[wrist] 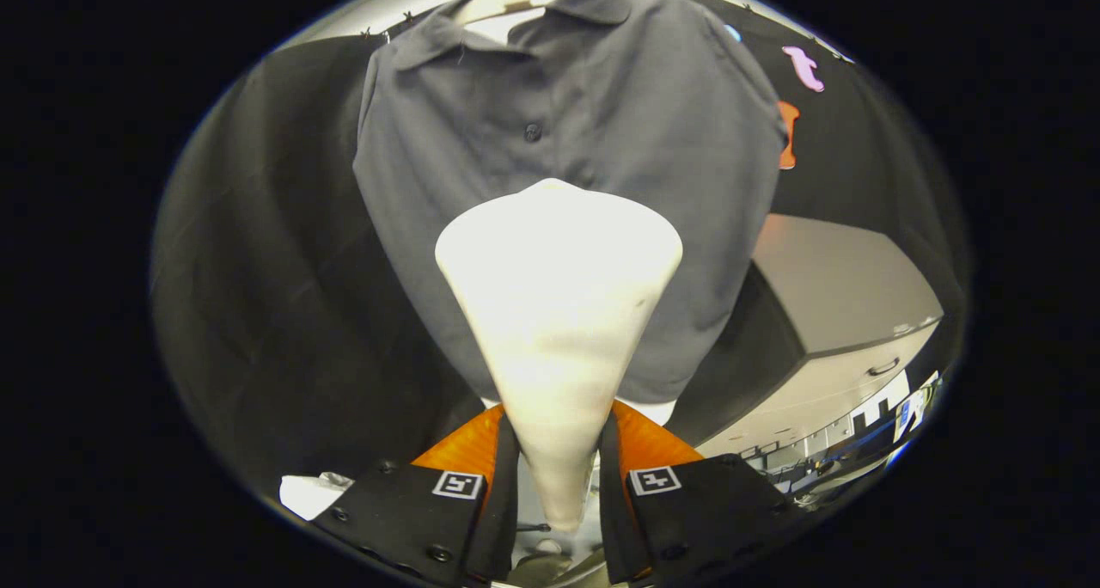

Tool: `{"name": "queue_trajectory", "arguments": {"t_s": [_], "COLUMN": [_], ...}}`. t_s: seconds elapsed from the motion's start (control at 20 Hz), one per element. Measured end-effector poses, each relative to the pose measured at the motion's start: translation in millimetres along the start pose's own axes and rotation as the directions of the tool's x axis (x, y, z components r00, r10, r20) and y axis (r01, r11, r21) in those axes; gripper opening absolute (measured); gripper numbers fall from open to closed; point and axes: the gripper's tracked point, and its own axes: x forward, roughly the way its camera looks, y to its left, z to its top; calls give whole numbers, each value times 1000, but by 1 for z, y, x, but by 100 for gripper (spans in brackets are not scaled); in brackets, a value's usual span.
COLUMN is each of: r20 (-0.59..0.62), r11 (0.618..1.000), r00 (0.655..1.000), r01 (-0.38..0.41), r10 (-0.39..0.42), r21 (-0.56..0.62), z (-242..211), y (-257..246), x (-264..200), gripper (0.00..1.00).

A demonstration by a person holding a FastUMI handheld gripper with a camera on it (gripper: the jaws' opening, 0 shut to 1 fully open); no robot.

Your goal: Iron the clothes twice with a garment steamer, once on the left side and once on the right side.

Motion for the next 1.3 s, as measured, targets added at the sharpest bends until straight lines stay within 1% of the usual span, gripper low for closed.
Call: {"name": "queue_trajectory", "arguments": {"t_s": [0.15,0.3,0.45,0.65,0.95,1.3], "r20": [85,184,273,365,453,506], "r11": [1000,999,998,996,993,990], "r00": [996,982,960,927,884,852], "r01": [18,38,52,76,98,98], "r10": [-18,-44,-60,-86,-119,-134], "r21": [10,38,39,42,69,99], "z": [35,70,100,136,162,170], "y": [-34,-75,-117,-174,-255,-315], "x": [-42,-86,-137,-192,-254,-299], "gripper": [48,48,48,48,48,48]}}
